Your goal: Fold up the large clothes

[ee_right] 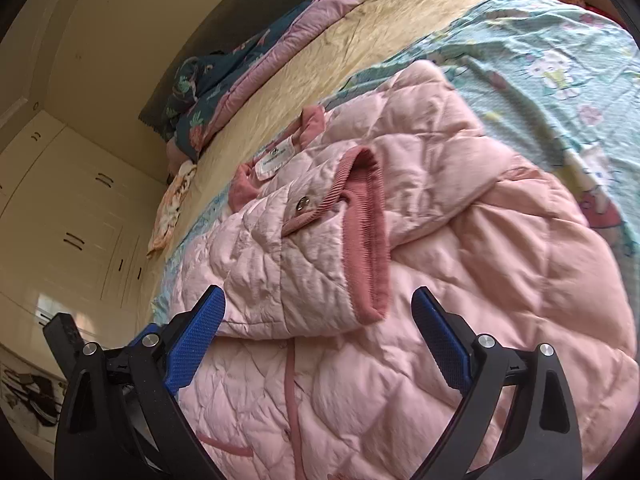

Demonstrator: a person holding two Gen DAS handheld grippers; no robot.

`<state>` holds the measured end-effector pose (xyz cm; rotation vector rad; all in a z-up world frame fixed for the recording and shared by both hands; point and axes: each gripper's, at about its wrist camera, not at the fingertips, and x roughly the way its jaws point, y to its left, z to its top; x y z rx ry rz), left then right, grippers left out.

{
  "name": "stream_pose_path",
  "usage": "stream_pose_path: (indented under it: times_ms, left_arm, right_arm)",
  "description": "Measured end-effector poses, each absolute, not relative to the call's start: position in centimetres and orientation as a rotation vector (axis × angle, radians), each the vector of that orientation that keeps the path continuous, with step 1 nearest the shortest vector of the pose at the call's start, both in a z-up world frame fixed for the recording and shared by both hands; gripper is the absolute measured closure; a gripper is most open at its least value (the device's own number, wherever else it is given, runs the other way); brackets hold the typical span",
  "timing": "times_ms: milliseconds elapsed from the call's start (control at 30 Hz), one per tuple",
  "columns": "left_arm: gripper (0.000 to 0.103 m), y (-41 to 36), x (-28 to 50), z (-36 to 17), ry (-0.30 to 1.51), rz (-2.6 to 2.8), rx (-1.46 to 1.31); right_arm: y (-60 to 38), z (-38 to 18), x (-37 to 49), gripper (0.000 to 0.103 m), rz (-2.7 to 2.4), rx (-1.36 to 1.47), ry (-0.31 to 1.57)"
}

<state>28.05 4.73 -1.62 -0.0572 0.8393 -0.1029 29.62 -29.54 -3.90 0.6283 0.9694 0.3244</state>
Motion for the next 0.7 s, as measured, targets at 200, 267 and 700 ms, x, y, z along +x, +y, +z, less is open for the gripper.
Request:
stream_pose_path:
  times_ms: [200,267,700]
  left_arm:
    - [0.009,9.2,27.7,-0.8,0.815,-0.043,-0.155]
    - [0.009,10.3,27.5,-0.9,0.815,-0.032,-0.184]
    - [0.009,13.4,27.6,-1.6,0.807,0.007,-0.238]
  right_arm:
    - [-27.7,-5.4,31.4,0.009,0.289,0.587,1.015]
    - [-27.2,-6.1,31.9,0.009,0.270,0.577,1.027]
    - [-24.9,-3.4,30.7,0.082,0.309,0.379,0.838]
